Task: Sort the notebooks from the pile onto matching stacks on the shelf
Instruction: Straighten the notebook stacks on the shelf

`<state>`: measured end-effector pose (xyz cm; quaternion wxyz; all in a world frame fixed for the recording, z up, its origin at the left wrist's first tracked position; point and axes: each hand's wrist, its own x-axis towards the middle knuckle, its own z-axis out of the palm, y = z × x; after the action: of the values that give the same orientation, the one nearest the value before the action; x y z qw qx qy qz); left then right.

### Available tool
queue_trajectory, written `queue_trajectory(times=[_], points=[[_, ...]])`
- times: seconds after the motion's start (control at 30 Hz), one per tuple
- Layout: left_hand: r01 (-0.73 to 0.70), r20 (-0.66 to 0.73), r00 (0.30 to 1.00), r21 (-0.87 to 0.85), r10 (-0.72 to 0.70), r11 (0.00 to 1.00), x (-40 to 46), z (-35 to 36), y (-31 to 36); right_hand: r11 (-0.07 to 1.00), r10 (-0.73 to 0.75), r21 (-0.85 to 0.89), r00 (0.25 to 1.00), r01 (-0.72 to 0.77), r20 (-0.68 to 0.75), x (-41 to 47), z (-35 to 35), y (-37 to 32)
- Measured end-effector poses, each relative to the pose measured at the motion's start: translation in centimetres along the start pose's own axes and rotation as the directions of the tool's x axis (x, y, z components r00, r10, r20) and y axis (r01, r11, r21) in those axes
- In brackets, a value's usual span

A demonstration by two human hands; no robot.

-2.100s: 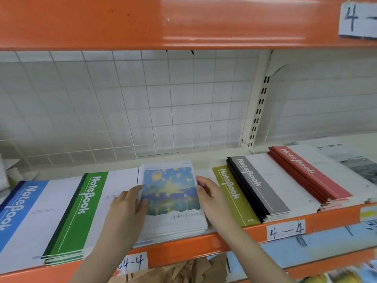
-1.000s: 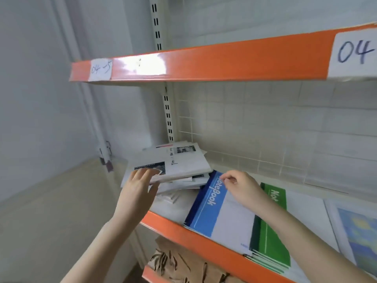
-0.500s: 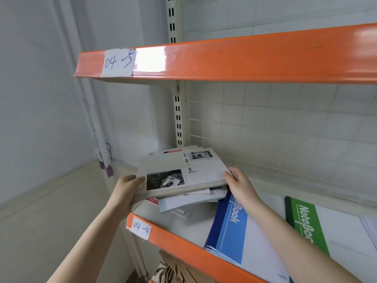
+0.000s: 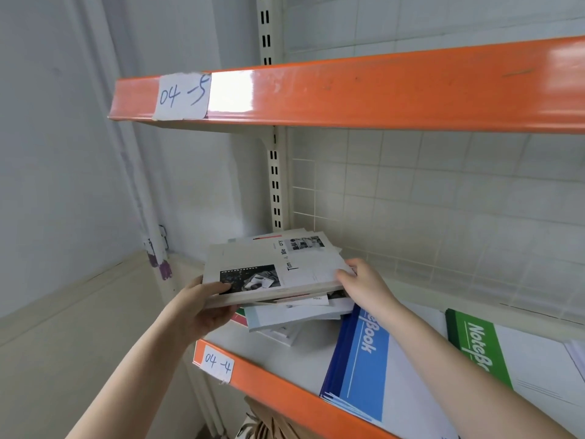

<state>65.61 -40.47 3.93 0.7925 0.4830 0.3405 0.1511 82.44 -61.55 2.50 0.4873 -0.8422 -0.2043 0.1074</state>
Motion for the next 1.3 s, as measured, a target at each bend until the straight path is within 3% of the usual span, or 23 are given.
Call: queue_trajectory(times=[0.1,0.2,0.43,0.57,0.8,0.93,1.07,1.3], points=[[0.111,0.039,0.994,-0.113,-0.107,0.987,-0.2,-0.2,0.4,1.000,-0.001,-0.001,1.000,0.001,0.000,0.1,-0.2,-0.6],[0.126,0.083,0.990,-0.177,-0.112,0.976,-0.2,-0.5,0.7,0.999,-0.023,0.033,1.000,0.023,0.009,0.1,-0.2,-1.1],[0.066,0.175,0.983,-0.086,-0.050,0.994,-1.2,-1.0,3.1,0.991,-0.067,0.117,0.998,0.067,-0.002,0.2,0.3,-1.3],[0.099,0.224,0.972,-0.140,-0.065,0.985,-1.6,-0.9,3.3,0.989,-0.072,0.127,0.996,0.078,-0.049,0.0,0.7,-0.8],[0.060,0.191,0.981,-0.209,-0.020,0.976,-2.2,0.7,1.9,0.996,-0.048,0.076,0.996,0.054,-0.076,-0.2,1.8,0.9],[0.114,0.197,0.977,-0.163,-0.081,0.980,-2.6,1.0,0.6,0.995,-0.024,0.097,0.996,0.033,-0.085,-0.1,1.6,1.3],[0.046,0.138,0.990,-0.134,-0.027,0.990,-2.0,1.2,0.1,0.990,-0.023,0.139,0.993,0.039,-0.113,-0.4,0.9,1.2],[-0.011,0.084,0.996,-0.218,0.030,0.976,-2.1,1.3,0.5,0.925,0.058,0.379,0.997,-0.035,-0.047,-0.4,0.1,1.2]])
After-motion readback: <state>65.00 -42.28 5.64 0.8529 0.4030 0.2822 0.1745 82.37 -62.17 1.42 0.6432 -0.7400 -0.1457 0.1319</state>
